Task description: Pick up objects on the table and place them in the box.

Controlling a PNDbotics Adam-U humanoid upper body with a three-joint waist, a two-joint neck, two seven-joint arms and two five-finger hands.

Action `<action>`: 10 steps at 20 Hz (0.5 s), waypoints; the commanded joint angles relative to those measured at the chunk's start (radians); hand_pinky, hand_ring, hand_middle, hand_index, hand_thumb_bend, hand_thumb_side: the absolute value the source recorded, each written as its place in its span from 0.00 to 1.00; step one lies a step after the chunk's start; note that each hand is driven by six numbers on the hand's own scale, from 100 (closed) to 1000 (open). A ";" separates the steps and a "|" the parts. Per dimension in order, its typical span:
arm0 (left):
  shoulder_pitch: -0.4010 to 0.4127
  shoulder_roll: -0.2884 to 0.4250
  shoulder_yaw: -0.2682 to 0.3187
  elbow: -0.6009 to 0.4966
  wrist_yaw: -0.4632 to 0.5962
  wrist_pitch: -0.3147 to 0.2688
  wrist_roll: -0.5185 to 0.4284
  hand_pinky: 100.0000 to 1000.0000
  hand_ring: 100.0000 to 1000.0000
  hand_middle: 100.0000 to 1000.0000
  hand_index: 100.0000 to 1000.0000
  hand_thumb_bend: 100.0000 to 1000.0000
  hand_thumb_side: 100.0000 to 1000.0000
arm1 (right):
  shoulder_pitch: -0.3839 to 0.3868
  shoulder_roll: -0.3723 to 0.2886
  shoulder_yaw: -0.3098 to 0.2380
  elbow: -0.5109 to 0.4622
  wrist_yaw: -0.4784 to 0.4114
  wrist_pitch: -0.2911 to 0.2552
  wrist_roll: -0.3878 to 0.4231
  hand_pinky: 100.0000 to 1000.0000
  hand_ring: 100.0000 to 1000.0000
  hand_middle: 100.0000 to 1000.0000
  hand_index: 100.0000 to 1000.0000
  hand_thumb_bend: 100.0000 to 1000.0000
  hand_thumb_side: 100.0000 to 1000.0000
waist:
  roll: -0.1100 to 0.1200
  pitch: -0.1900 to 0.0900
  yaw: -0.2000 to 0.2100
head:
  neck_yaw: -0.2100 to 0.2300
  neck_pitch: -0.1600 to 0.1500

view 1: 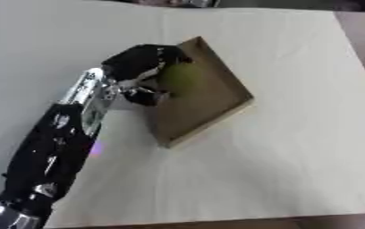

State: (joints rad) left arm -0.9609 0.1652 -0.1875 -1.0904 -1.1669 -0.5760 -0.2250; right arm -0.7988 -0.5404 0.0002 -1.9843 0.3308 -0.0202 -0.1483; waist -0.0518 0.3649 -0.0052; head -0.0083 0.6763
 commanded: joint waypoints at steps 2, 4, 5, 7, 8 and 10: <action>-0.009 0.018 0.021 -0.016 -0.077 -0.027 -0.044 0.82 0.86 0.86 0.95 0.16 0.18 | -0.005 -0.026 -0.010 -0.016 -0.006 0.003 -0.013 0.72 0.54 0.60 0.80 0.00 0.41 | 0.000 -0.022 0.000 | -0.004 0.001; -0.007 0.019 0.024 -0.017 -0.094 -0.027 -0.044 0.83 0.86 0.86 0.96 0.18 0.27 | -0.003 -0.025 -0.010 -0.016 -0.007 0.004 -0.016 0.72 0.54 0.60 0.80 0.00 0.41 | 0.000 -0.022 0.000 | -0.005 0.001; -0.006 0.019 0.025 -0.017 -0.098 -0.027 -0.042 0.84 0.87 0.87 0.96 0.21 0.33 | -0.002 -0.025 -0.010 -0.016 -0.007 0.004 -0.017 0.72 0.54 0.60 0.80 0.00 0.41 | 0.000 -0.022 0.000 | -0.005 0.001; -0.006 0.021 0.028 -0.021 -0.106 -0.018 -0.033 0.86 0.89 0.88 0.97 0.24 0.44 | 0.000 -0.025 -0.010 -0.016 -0.008 0.005 -0.018 0.72 0.54 0.59 0.80 0.00 0.41 | 0.000 -0.022 0.001 | -0.005 0.002; -0.006 0.022 0.031 -0.026 -0.109 -0.010 -0.024 0.86 0.90 0.88 0.98 0.26 0.49 | 0.001 -0.025 -0.010 -0.016 -0.008 0.006 -0.018 0.72 0.54 0.59 0.80 0.00 0.41 | 0.000 -0.022 0.002 | -0.006 0.002; -0.007 0.025 0.037 -0.036 -0.111 0.009 -0.002 0.87 0.92 0.88 0.98 0.29 0.59 | 0.002 -0.026 -0.010 -0.016 -0.008 0.007 -0.019 0.72 0.54 0.59 0.80 0.00 0.41 | 0.000 -0.023 0.002 | -0.007 0.002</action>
State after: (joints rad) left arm -0.9518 0.1729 -0.1607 -1.1030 -1.2738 -0.5770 -0.2388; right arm -0.7858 -0.5406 0.0001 -1.9843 0.3263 -0.0154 -0.1617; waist -0.0520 0.3649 -0.0030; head -0.0114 0.6764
